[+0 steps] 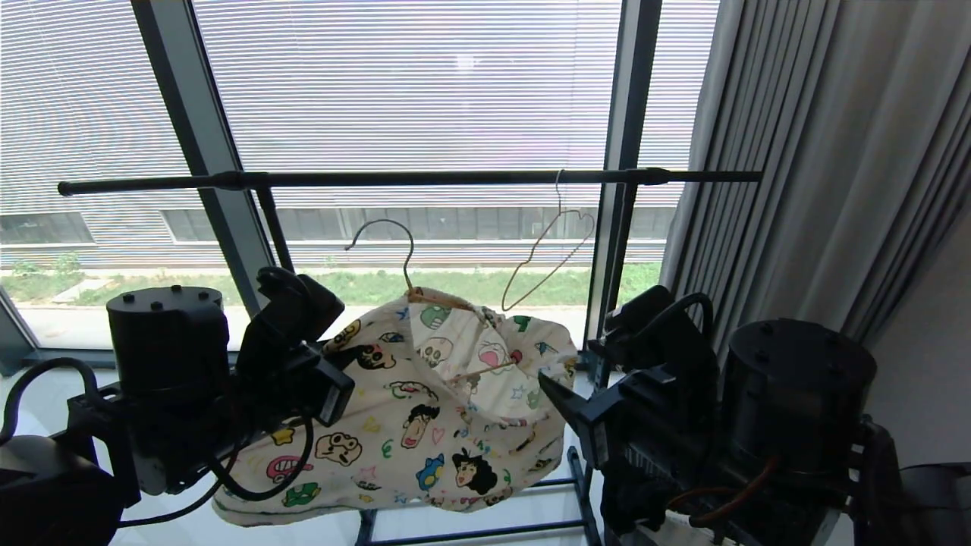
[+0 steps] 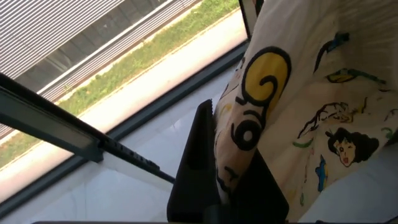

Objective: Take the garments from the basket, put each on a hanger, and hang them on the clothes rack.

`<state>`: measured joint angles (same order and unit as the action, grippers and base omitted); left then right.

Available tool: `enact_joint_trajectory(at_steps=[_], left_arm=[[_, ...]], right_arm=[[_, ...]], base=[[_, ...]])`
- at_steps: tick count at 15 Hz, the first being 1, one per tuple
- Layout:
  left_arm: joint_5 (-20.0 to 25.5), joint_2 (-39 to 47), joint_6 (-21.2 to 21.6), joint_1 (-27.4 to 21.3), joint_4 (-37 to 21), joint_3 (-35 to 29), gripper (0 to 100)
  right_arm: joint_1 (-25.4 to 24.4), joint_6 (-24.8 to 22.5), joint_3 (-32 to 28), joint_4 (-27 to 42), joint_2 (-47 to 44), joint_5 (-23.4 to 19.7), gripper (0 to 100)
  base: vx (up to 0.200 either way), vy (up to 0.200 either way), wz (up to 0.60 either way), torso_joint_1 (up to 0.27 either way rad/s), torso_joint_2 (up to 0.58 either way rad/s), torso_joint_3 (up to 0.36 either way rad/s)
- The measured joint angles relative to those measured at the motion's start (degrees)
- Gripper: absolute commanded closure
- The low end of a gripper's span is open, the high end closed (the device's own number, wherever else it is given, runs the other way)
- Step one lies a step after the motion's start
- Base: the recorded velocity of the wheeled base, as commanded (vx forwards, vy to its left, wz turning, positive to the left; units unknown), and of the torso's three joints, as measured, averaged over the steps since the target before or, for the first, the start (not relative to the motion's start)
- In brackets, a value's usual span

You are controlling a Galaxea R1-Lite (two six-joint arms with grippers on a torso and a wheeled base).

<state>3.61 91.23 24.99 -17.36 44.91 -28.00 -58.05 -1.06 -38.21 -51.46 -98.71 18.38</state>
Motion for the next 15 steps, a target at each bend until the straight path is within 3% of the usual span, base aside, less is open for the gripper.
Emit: enact_joint_trajectory(at_steps=[3,6,8,12,15], left_arm=[[1.5,0.2,-1.0,-1.6,2.7,0.4,100],[8.4,-1.0,-0.7,-3.0,3.4,3.1,100],[8.9,-2.0,-0.6,-5.1,3.4,4.9,100],[9.0,-3.4,-0.1,-14.4,3.5,7.1,100],[9.3,-3.6,5.5,-17.8,3.5,7.4,100]], right_arm=[[1.7,-3.4,0.5,6.6,2.5,-6.4,0],[7.6,-11.5,-0.9,19.2,7.1,-18.1,0],[10.3,-15.5,-3.6,26.2,9.4,-23.3,0],[11.3,-21.2,-10.0,37.0,10.1,-30.8,0],[11.0,-22.6,-11.6,42.1,8.9,-33.5,0]], base=[[0.000,0.000,0.00,0.000,0.00,0.000],[0.000,0.000,0.00,0.000,0.00,0.000],[0.000,0.000,0.00,0.000,0.00,0.000],[0.000,0.000,0.00,0.000,0.00,0.000],[0.000,0.000,0.00,0.000,0.00,0.000]])
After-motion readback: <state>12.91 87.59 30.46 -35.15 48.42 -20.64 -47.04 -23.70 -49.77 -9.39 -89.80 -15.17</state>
